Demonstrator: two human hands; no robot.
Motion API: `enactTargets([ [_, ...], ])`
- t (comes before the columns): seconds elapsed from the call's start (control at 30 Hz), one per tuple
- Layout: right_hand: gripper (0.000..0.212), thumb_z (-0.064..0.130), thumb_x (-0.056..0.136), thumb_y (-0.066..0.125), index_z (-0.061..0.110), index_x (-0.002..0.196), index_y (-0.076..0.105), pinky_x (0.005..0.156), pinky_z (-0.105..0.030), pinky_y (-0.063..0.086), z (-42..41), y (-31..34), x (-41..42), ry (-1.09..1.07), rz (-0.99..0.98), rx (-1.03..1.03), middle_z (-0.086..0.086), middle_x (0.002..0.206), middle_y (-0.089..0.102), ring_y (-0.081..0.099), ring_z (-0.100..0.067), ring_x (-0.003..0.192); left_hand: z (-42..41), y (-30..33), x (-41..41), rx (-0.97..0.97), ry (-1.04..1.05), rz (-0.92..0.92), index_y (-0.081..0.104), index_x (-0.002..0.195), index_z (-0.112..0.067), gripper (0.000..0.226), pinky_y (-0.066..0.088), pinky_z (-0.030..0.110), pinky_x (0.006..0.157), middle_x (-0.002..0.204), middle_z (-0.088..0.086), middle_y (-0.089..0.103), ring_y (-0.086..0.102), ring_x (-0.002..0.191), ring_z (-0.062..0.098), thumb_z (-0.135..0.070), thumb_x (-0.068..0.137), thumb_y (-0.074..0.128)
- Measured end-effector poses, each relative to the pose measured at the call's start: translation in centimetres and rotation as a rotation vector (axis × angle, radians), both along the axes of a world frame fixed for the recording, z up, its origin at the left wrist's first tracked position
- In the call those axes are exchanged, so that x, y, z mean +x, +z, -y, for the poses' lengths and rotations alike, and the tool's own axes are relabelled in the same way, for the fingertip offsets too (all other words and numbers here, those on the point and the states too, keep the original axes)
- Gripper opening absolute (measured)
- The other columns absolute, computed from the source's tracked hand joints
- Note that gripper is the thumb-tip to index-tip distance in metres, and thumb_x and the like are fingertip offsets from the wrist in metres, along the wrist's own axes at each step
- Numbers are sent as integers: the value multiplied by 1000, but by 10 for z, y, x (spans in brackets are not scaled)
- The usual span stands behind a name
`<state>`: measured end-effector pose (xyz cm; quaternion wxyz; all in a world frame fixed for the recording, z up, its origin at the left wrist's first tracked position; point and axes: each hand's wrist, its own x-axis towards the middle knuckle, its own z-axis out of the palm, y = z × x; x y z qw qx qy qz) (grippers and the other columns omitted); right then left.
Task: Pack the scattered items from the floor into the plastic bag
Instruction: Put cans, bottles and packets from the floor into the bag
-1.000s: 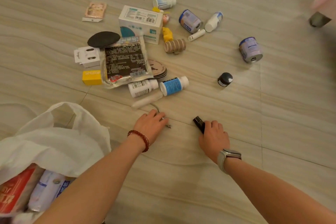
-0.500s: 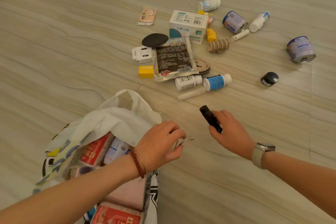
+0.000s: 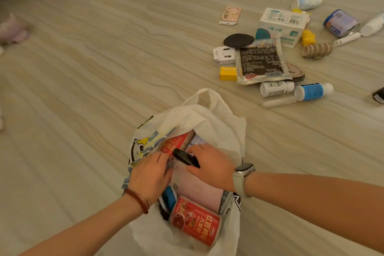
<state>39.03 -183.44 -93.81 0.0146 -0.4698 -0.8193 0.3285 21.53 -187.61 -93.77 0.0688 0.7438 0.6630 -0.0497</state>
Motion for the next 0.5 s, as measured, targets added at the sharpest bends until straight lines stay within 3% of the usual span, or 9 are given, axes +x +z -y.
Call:
enactTargets([
  [0.13, 41, 34, 91, 45, 14, 127, 46, 95, -38, 42, -11, 7, 2, -34, -54, 19, -8, 127, 51, 44, -24, 118, -1, 6, -3, 57, 46, 88, 64, 80, -18, 25, 52, 32, 58, 78, 2, 67, 66, 75, 24, -21, 61, 79],
  [0.23, 33, 23, 93, 43, 16, 125, 48, 92, -38, 45, -19, 8, 37, -100, -125, 83, -3, 126, 52, 46, -20, 117, -7, 8, 6, 209, -23, 195, 60, 88, -20, 15, 49, 30, 67, 89, 0, 66, 60, 84, 16, -27, 75, 56],
  [0.33, 32, 16, 91, 45, 15, 123, 50, 84, -33, 48, -32, 4, 79, -216, -151, 173, -3, 124, 52, 50, -19, 113, -30, 10, 31, 282, -112, 252, 59, 92, -21, 25, 34, 24, 76, 92, -2, 65, 48, 89, 10, -31, 77, 41],
  [0.5, 38, 10, 87, 47, 8, 125, 48, 88, -38, 43, -74, -11, 151, -378, 99, 269, -12, 126, 51, 47, -30, 116, -83, 7, 92, 267, -187, 332, 59, 96, -21, 29, 49, 28, 71, 95, -3, 65, 51, 93, 9, -29, 76, 39],
])
